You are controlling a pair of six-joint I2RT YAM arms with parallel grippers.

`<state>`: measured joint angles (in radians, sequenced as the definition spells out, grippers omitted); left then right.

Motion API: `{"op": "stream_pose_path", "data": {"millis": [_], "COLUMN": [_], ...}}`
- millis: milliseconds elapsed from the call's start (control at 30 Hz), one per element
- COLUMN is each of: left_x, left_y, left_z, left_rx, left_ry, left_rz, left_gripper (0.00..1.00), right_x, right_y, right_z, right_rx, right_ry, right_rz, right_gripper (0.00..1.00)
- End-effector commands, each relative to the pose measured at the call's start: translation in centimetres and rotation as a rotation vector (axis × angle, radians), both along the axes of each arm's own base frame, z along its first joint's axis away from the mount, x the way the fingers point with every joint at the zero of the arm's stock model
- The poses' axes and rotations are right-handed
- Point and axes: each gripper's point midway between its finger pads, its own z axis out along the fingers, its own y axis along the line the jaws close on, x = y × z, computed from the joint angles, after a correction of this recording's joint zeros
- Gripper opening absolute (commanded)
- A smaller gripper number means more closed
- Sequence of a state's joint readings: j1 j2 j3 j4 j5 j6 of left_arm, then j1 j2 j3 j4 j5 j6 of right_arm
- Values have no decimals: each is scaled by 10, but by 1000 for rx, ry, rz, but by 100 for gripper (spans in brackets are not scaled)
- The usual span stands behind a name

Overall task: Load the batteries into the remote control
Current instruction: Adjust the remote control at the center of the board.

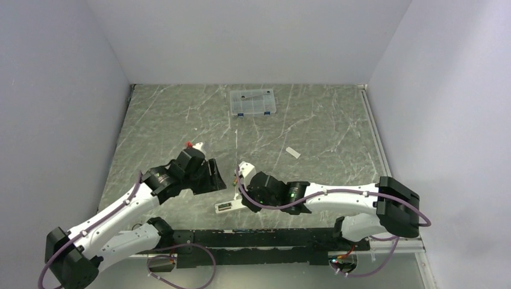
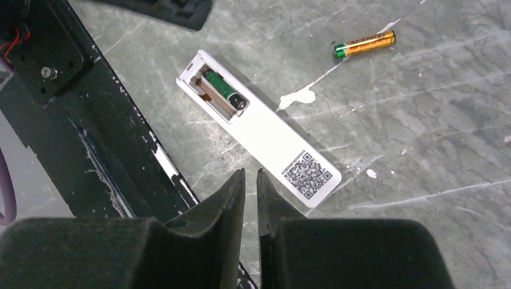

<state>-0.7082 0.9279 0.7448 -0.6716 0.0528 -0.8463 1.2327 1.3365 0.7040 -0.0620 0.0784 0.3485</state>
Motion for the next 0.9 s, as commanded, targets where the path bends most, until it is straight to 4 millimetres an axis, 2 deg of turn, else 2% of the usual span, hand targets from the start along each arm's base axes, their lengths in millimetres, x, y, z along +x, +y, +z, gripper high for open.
{"op": "stream_pose_path", "data": {"millis": [0,200,433,733,867], "left_x": [-17,-30,-38,-40,-41], "left_y": [22,30,30,24,25], "left_z": [-19,-42,-66,-86,-93], "left_rx": [37,10,-23,-70,-69], "left_ry": [84,132,167,176,172], "left_rz": [114,179,204,194,189], "left_gripper": [58,49,40,36,36], "right_x": [15,18,16,12,10], "right_y": [14,22,31,40,45], "right_z": [20,16,13,11,2], "right_rx": [42,42,67,123,110], "right_ry": [-9,30,100,234,277], "right_rz": [-53,-44,-10,10,4], "right_gripper": [15,14,12,15,15]}}
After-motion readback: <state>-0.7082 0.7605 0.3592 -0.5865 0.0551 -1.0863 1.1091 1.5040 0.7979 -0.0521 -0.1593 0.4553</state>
